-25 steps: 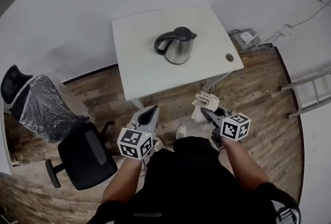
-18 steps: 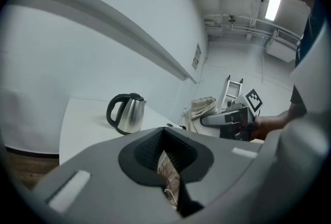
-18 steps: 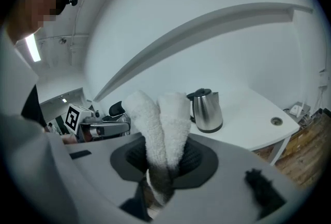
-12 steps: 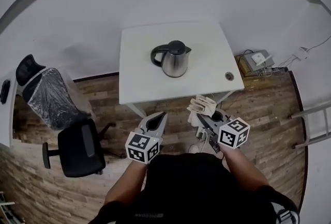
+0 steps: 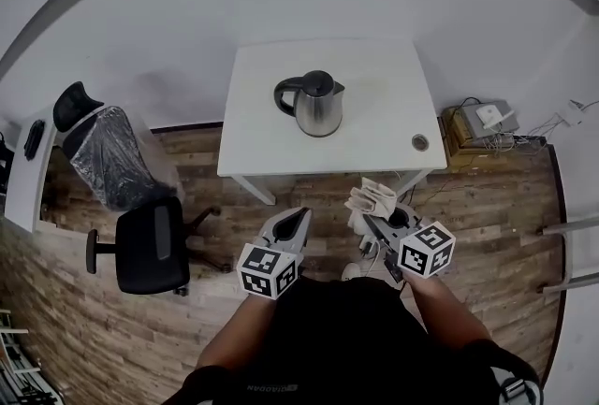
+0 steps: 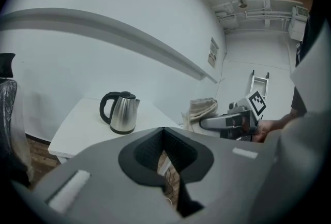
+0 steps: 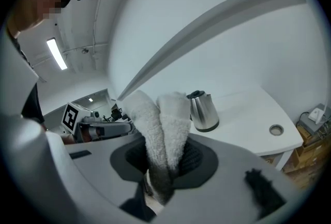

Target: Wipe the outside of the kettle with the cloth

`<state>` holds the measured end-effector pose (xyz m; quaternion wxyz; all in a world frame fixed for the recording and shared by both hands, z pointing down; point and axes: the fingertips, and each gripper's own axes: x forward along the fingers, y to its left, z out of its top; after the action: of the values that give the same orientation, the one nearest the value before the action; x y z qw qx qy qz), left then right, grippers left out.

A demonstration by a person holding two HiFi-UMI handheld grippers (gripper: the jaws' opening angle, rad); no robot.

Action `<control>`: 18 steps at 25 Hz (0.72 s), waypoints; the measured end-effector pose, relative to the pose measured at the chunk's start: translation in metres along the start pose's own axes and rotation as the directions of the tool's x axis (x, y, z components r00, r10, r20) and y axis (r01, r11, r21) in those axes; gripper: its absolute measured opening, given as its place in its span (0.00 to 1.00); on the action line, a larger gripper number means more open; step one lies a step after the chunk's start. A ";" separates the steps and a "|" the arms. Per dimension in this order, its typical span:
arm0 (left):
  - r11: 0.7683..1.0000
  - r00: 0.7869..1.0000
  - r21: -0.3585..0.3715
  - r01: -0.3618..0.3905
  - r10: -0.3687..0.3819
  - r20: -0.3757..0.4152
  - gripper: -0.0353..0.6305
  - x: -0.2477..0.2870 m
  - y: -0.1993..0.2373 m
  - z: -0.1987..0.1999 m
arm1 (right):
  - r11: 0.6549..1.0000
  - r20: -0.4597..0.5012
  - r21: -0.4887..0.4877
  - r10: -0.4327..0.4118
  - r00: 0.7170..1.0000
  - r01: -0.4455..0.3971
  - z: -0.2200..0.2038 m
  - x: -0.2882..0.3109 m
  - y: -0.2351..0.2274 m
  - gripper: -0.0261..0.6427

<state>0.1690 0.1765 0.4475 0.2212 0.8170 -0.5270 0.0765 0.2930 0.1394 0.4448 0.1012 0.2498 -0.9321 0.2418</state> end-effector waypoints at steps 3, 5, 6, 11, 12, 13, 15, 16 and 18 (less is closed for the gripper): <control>0.999 0.999 0.034 0.016 -0.015 -0.035 0.06 -0.008 0.019 0.008 | 0.999 0.039 0.014 -0.044 0.998 0.043 0.005 -0.002 0.006 0.18; 0.998 0.999 0.057 0.032 -0.030 -0.038 0.06 -0.015 0.030 0.015 | 0.997 0.052 -0.007 -0.070 0.996 0.071 0.008 0.003 0.013 0.18; 0.997 0.998 0.062 0.043 -0.041 -0.037 0.06 -0.018 0.033 0.018 | 0.996 0.056 -0.017 -0.081 0.995 0.082 0.010 0.006 0.018 0.18; 0.994 0.997 0.079 0.079 -0.078 -0.020 0.06 -0.024 0.043 0.027 | 0.990 0.056 -0.060 -0.124 0.991 0.128 0.013 0.012 0.037 0.18; 0.994 0.997 0.079 0.081 -0.080 -0.016 0.06 -0.024 0.045 0.029 | 0.989 0.054 -0.061 -0.131 0.990 0.134 0.012 0.013 0.039 0.18; 0.994 0.997 0.076 0.083 -0.082 -0.014 0.06 -0.024 0.046 0.028 | 0.988 0.052 -0.062 -0.137 0.989 0.140 0.011 0.013 0.041 0.18; 0.994 0.996 0.070 0.087 -0.086 -0.016 0.06 -0.026 0.048 0.025 | 0.987 0.051 -0.063 -0.147 0.988 0.150 0.009 0.015 0.044 0.18; 0.994 0.996 0.068 0.087 -0.086 -0.019 0.06 -0.027 0.049 0.024 | 0.986 0.052 -0.063 -0.151 0.987 0.154 0.009 0.016 0.044 0.18; 0.994 0.996 0.066 0.089 -0.088 -0.023 0.06 -0.029 0.051 0.021 | 0.985 0.054 -0.061 -0.160 0.986 0.163 0.010 0.017 0.043 0.18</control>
<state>0.1083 0.1731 0.4326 0.2022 0.8456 -0.4853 0.0923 0.2554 0.1602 0.4244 0.1055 0.3269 -0.9184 0.1963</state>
